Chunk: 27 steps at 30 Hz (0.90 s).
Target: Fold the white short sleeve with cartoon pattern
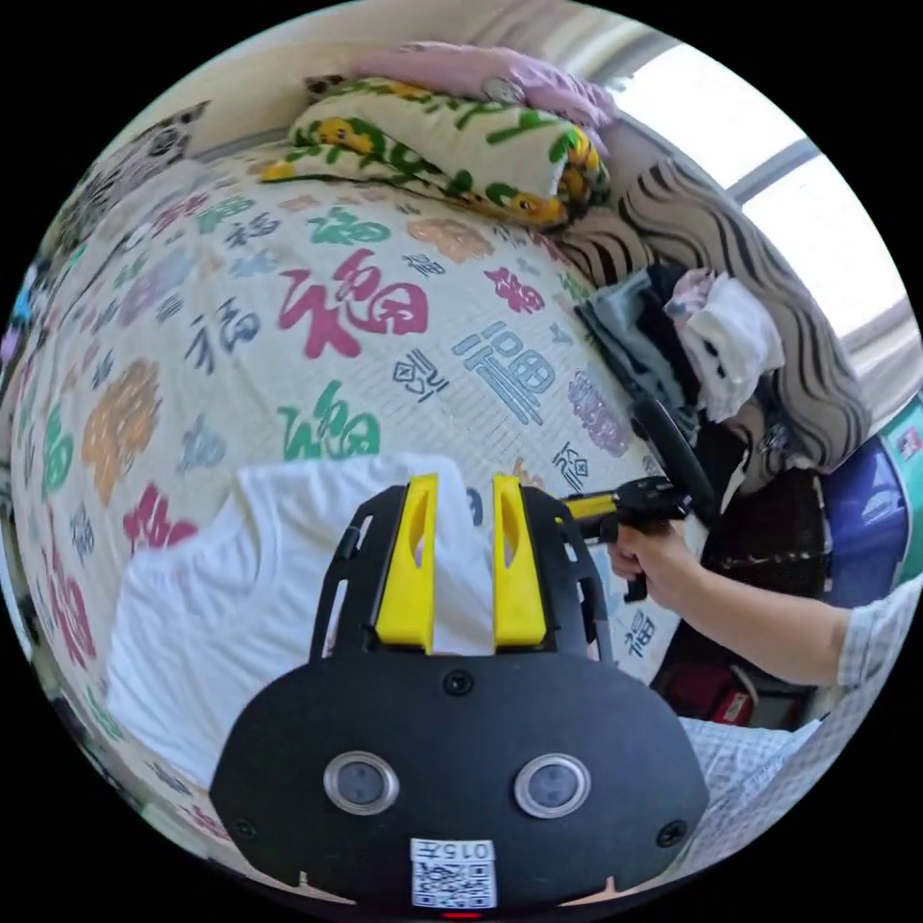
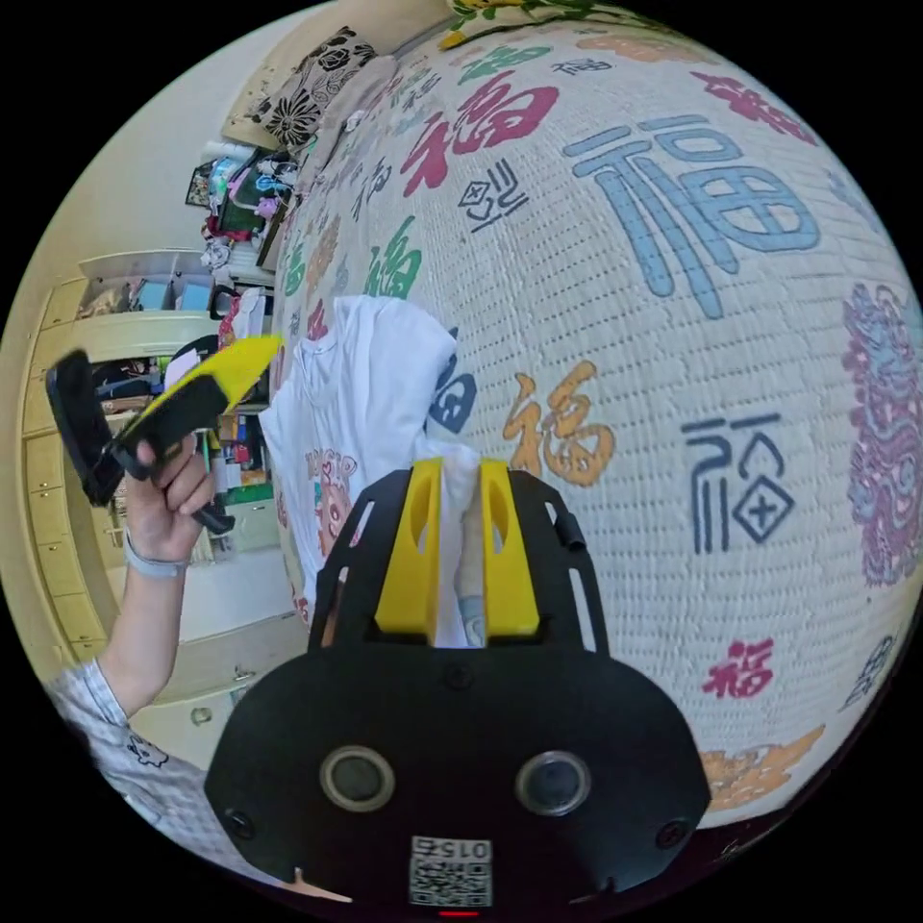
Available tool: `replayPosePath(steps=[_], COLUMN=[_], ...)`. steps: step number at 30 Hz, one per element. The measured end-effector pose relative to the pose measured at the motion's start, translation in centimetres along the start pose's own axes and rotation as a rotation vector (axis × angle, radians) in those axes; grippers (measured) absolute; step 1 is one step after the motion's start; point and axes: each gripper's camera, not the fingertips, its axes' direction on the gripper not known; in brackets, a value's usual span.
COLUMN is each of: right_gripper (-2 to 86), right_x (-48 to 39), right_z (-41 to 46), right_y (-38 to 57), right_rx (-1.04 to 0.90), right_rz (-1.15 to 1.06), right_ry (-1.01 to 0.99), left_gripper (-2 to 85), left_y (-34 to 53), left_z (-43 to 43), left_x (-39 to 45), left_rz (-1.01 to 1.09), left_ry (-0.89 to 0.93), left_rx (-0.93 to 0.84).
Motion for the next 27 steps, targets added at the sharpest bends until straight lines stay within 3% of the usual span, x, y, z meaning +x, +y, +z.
replayPosePath(steps=[3, 5, 6, 9, 11, 14, 17, 19, 23, 27], right_gripper=[2.6, 1.7, 1.4, 1.0, 1.0, 1.4, 2.9, 4.5, 7.4, 1.7], right_x=[-0.5, -0.5, -0.4, 0.2, 0.6, 1.4, 2.8, 3.5, 3.0, 1.1], right_z=[-0.8, -1.7, -3.0, -7.2, -9.7, -11.9, -11.3, -11.5, -13.3, -12.1], right_y=[-1.4, -1.8, -1.7, -0.6, 0.6, 2.2, 2.4, 2.3, 1.1, -1.4], right_rx=[-0.009, -0.013, 0.026, 0.167, 0.244, 0.301, 0.243, 0.240, 0.275, 0.071], right_rz=[-0.028, -0.018, -0.013, 0.026, 0.049, 0.106, 0.205, 0.260, 0.237, 0.172], right_ry=[-0.070, -0.086, -0.102, -0.162, -0.174, -0.181, -0.197, -0.243, -0.259, -0.272], left_gripper=[7.2, 3.1, 2.0, 0.5, 0.1, 1.4, 5.4, 6.7, 9.9, 8.6], left_y=[-5.6, -7.5, -7.7, -8.6, -9.1, -8.7, -8.7, -8.9, -12.1, -14.9], left_z=[7.2, 13.0, 13.9, 14.2, 11.9, 11.6, 14.5, 15.3, 17.4, 22.1], left_x=[2.2, 3.0, 3.2, 3.8, 3.0, 0.1, -3.2, -3.5, 1.1, 5.3], left_rz=[0.110, 0.191, 0.221, 0.272, 0.168, 0.000, -0.224, -0.249, 0.019, 0.223], left_ry=[-0.064, -0.330, -0.384, -0.322, -0.118, 0.095, 0.113, 0.135, 0.037, -0.090], left_rx=[-0.203, -0.461, -0.500, -0.410, -0.162, 0.031, -0.050, -0.037, -0.114, -0.351])
